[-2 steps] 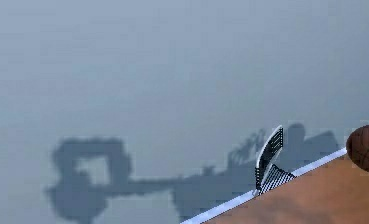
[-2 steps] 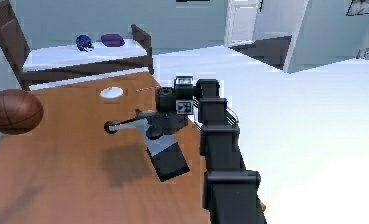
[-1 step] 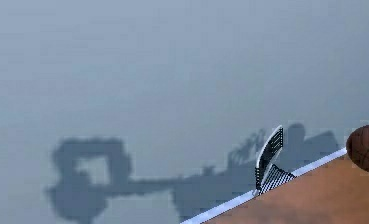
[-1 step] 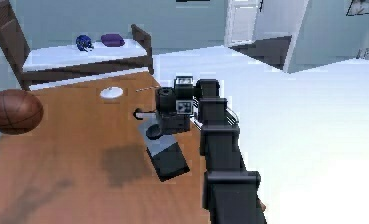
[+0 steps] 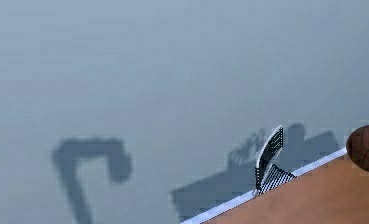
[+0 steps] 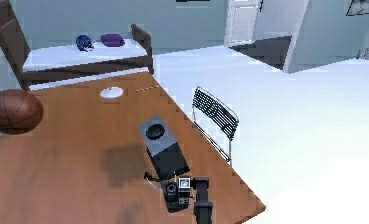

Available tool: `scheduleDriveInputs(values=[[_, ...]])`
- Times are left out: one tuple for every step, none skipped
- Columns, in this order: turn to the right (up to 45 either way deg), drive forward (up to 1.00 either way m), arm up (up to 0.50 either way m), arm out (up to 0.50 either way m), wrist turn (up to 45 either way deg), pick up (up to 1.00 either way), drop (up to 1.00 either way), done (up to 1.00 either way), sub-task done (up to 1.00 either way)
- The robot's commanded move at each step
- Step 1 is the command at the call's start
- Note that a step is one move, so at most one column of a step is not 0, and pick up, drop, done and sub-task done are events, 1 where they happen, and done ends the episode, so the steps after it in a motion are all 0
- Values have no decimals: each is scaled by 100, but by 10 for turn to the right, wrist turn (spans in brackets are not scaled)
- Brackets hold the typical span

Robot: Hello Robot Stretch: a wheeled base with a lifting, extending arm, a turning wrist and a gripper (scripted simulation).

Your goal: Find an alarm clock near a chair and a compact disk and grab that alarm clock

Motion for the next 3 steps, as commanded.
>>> scheduleDriveInputs(values=[[0,0,0,0,0,100,0,0,0],[0,0,10,0,0,0,0,0,0],[0,0,0,0,0,0,0,100,0]])
